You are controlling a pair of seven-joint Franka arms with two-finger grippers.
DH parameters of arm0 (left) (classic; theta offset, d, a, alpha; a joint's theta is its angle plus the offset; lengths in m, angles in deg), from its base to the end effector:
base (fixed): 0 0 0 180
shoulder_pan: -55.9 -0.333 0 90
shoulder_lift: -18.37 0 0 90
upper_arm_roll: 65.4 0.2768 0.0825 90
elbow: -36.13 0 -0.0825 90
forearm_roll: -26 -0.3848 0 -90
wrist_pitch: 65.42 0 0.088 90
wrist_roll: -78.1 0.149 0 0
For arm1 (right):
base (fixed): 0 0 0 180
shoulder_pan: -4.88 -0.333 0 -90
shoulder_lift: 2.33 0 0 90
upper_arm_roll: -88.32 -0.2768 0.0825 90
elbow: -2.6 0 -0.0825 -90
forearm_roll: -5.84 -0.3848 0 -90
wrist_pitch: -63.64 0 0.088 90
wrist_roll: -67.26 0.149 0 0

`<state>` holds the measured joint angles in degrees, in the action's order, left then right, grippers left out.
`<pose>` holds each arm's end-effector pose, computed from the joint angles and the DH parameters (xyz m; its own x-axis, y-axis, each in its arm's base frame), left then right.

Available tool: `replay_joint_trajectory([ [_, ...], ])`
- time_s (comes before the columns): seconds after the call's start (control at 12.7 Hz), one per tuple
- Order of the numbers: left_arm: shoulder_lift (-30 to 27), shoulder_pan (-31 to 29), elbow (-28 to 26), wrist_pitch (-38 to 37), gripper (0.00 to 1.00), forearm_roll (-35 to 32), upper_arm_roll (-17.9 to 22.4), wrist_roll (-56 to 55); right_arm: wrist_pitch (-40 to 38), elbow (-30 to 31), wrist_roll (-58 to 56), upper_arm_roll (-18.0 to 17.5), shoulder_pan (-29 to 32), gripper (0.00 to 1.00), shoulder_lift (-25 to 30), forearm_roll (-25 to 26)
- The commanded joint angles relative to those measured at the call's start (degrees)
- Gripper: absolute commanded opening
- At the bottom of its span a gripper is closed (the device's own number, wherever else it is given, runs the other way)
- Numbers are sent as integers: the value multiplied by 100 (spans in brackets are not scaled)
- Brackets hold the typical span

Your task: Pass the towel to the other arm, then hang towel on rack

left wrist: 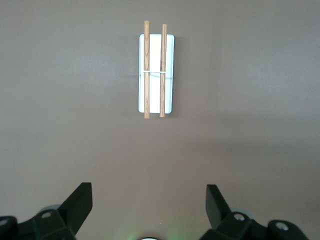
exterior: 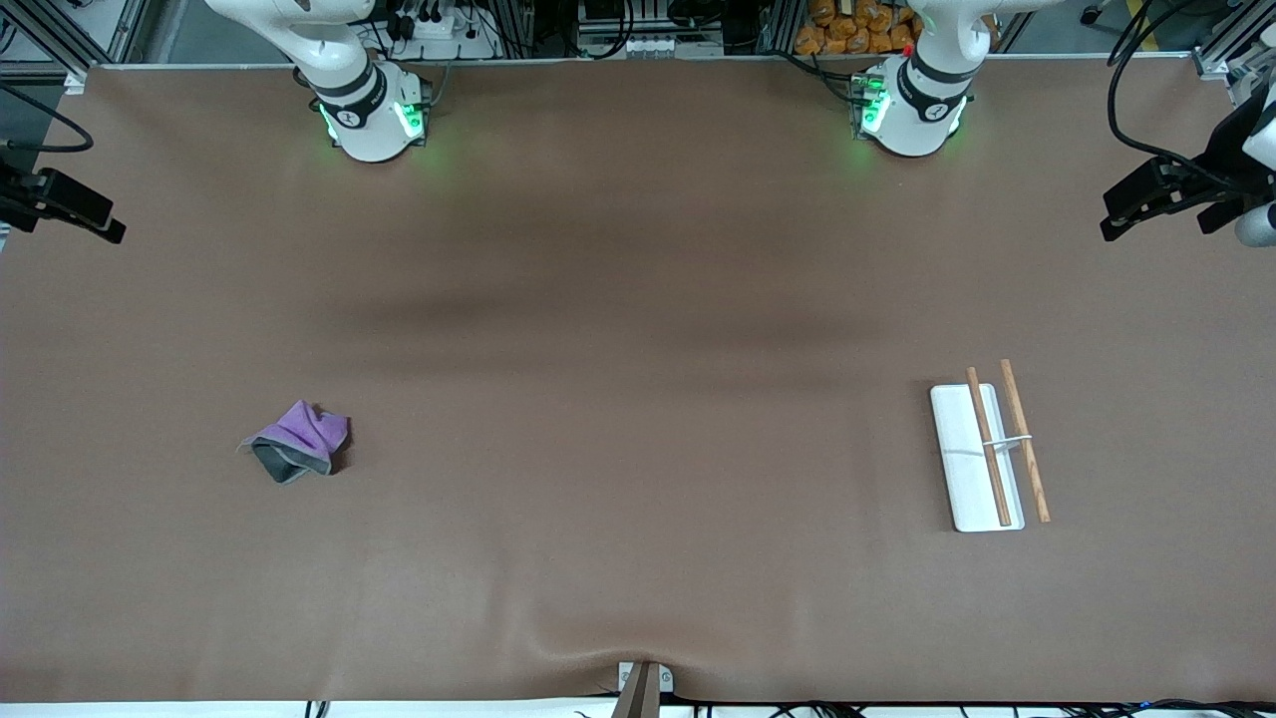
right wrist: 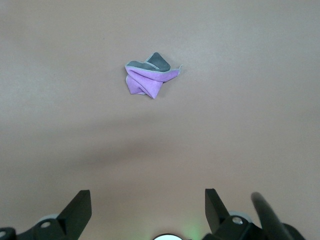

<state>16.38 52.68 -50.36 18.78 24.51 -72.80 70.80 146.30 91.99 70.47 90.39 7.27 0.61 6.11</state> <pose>0.5340 -0.0360 0.5820 0.9984 0.0571 -0.0016 0.0570 -0.9979 -0.0308 0.5234 -0.0420 0.5653 0.9888 -0.1337 -0.0659 -0.1336 -0.9910 0.0065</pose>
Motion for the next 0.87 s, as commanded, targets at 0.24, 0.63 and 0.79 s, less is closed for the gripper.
replay_joint_trajectory([
  [0.24,6,-21,27,-79,100,-88,-33,106,302,-18,-592,-41,77,100,-652,141],
  [0.63,23,-3,27,-79,100,-79,-42,97,1216,-18,-1261,-40,86,100,-1671,123],
  [0.79,23,-3,27,-79,100,-79,-42,106,1489,-18,-1287,-41,60,100,-2085,106],
])
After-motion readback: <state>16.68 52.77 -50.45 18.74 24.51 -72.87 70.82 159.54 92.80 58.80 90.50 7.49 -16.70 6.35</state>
